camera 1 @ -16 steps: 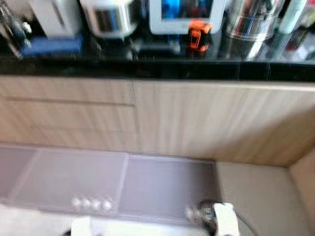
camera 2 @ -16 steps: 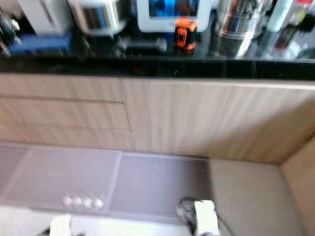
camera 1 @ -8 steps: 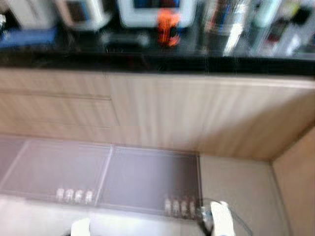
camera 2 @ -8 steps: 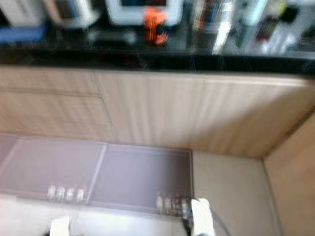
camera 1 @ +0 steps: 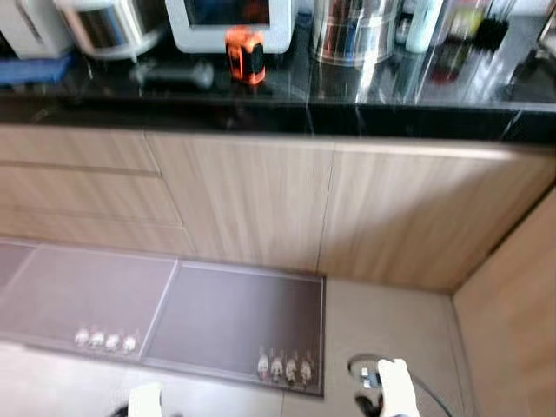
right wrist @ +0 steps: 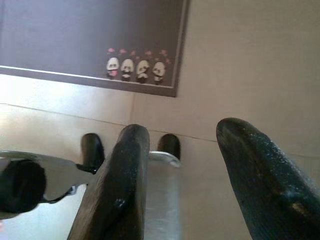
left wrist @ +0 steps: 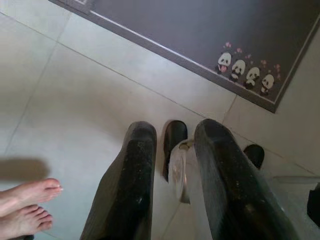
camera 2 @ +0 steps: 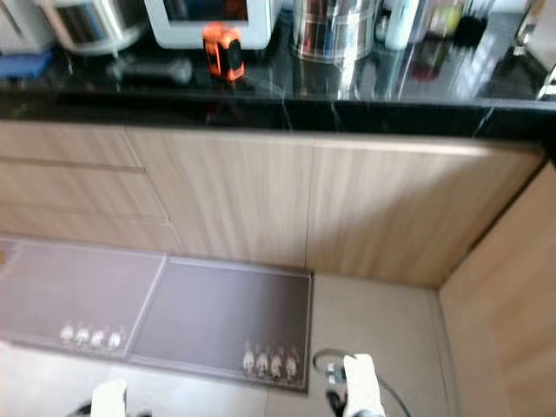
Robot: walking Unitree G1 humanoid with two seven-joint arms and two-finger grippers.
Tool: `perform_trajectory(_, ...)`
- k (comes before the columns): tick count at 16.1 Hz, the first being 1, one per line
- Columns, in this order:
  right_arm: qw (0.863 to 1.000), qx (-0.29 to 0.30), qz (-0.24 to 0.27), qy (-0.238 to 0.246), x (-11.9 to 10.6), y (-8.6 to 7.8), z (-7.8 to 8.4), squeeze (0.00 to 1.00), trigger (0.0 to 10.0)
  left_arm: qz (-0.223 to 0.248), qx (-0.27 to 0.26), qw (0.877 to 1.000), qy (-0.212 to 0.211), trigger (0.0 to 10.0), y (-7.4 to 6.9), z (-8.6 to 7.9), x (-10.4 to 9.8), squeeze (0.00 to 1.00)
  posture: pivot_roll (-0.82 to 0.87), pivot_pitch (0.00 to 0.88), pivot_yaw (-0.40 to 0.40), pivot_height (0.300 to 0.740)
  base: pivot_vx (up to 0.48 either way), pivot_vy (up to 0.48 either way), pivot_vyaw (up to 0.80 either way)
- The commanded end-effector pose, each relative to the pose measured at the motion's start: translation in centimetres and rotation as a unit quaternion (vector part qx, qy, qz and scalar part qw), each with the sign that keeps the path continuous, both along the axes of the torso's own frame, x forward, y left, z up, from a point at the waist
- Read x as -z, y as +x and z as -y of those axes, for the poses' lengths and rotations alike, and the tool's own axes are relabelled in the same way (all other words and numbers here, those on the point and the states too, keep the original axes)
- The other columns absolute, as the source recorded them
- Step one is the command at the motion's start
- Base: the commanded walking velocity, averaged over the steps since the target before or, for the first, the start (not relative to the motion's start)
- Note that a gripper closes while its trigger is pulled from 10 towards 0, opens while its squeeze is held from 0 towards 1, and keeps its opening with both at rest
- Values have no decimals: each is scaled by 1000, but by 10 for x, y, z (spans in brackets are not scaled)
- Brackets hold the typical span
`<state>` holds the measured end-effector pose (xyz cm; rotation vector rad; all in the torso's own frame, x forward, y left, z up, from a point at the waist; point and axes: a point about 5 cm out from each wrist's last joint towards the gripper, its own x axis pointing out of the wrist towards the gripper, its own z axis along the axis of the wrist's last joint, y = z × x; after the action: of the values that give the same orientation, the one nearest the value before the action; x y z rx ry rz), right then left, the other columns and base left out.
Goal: Kitchen organization
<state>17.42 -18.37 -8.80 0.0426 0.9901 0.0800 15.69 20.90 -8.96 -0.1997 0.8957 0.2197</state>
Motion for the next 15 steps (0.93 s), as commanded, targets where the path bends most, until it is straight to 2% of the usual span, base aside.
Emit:
perform_trajectory(1,1000,-2,-10,3,2,-4,-3,0,10000,-10,-3,1000,7,10000,-6,-6,2,0,-95,48,71,740,0,0,-731)
perform_trajectory(10,1000,-9,-11,-4,1,-2,-2,0,10000,-6,-1,1000,2,10000,-5,0,2,0,-91,79,69,740,0,0,-708)
perform_trajectory(13,1000,-10,-11,-4,1,-2,-2,0,10000,-7,9,1000,14,10000,-3,-2,1,0,-89,81,70,740,0,-426,-706)
perform_trajectory(15,1000,-10,-11,-4,1,-1,-2,0,10000,-7,6,1000,11,10000,-3,-2,1,0,-89,83,70,740,0,0,-703)
